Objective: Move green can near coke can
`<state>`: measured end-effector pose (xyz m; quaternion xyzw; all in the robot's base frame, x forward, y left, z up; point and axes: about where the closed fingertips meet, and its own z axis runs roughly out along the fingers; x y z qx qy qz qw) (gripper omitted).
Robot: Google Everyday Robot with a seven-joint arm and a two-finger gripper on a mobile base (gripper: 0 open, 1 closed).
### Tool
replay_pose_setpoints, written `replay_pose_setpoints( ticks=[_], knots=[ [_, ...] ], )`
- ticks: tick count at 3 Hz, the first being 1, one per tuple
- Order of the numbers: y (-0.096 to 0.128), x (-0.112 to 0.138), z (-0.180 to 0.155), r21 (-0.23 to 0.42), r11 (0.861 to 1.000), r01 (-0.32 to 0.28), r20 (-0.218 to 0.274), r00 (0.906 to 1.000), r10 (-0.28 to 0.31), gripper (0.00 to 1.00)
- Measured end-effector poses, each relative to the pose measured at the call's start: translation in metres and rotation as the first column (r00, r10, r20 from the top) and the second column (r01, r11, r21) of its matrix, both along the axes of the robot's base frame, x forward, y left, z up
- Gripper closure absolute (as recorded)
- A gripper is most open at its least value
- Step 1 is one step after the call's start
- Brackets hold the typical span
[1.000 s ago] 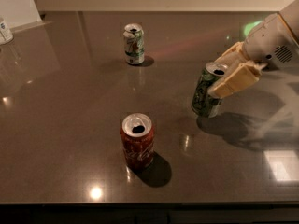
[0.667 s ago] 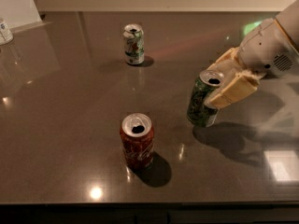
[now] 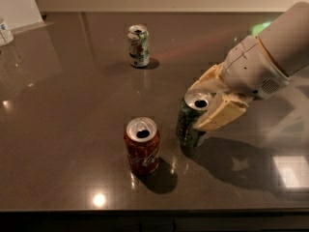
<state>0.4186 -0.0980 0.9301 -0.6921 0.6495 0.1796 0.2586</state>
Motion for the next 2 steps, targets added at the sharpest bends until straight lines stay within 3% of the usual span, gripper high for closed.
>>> replay_pose_setpoints(
  ticks=[1, 2],
  knots=[
    [0.0112, -0.0047, -0.0116, -0.017, 0.999, -0.035, 0.011, 0.9993, 0.035, 1.0],
    [0.0151, -0.0094, -0.0164, -0.031, 0.999, -0.044, 0.0, 0.999, 0.044, 0.82]
  ],
)
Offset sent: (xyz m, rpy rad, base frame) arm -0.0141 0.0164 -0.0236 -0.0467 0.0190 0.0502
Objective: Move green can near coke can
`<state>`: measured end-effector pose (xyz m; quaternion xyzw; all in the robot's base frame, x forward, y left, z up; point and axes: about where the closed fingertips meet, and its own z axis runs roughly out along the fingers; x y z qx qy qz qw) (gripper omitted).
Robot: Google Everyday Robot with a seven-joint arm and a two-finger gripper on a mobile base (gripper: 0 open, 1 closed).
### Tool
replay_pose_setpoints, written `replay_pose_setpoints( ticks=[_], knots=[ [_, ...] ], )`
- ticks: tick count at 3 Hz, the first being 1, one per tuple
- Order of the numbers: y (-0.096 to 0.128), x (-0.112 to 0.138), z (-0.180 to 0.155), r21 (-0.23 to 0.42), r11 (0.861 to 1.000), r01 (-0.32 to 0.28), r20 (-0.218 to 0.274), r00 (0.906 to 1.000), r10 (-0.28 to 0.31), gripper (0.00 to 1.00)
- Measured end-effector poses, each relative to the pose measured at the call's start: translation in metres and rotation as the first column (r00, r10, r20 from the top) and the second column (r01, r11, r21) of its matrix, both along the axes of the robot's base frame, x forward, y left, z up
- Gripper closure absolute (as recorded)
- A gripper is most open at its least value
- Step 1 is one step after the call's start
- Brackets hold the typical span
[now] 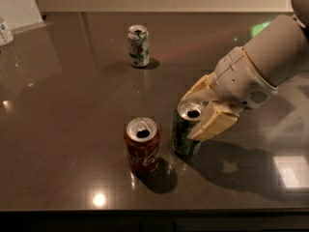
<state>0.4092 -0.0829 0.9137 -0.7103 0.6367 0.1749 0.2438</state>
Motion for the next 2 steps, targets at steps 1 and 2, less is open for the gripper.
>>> replay_pose_setpoints(
  ticks=[1, 2],
  knots=[
    [0.0039, -0.0019, -0.0027, 0.001, 1.0, -0.005, -0.01, 0.9999, 0.005, 0.59],
    [0.0088, 0.0002, -0.0063, 0.008, 1.0, -0.007, -0.013, 0.9999, 0.007, 0.35]
  ],
)
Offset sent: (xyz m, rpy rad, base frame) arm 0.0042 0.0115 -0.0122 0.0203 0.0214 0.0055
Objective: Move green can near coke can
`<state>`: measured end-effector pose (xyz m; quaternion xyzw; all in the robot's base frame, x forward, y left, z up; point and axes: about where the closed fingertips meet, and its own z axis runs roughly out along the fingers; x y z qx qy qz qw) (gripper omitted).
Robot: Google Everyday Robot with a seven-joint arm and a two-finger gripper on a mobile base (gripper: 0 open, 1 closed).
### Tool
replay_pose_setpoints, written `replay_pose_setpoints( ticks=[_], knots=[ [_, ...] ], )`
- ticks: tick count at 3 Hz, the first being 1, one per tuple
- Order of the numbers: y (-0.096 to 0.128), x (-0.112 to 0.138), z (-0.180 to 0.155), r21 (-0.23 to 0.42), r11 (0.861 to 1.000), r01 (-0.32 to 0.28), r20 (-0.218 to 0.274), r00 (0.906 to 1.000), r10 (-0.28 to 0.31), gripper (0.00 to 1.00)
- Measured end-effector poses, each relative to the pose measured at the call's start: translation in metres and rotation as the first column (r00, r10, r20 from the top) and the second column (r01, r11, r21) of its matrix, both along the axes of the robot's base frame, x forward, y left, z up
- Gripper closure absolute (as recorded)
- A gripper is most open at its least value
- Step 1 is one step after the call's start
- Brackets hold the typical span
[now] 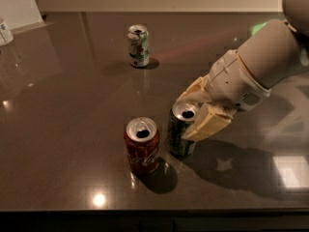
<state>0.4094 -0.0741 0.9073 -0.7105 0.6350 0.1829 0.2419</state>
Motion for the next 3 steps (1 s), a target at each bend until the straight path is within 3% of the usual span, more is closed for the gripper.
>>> replay_pose_setpoints(
  ticks=[1, 2, 3],
  knots=[
    [0.0028, 0.002, -0.0024, 0.002, 1.0, -0.002, 0.004, 1.0, 0.002, 0.13],
    [0.0041, 0.0013, -0.0017, 0.001, 1.0, -0.004, 0.006, 1.0, 0.004, 0.0],
    [0.0042, 0.0012, -0.0017, 0.001, 1.0, -0.004, 0.006, 1.0, 0.004, 0.0]
  ],
)
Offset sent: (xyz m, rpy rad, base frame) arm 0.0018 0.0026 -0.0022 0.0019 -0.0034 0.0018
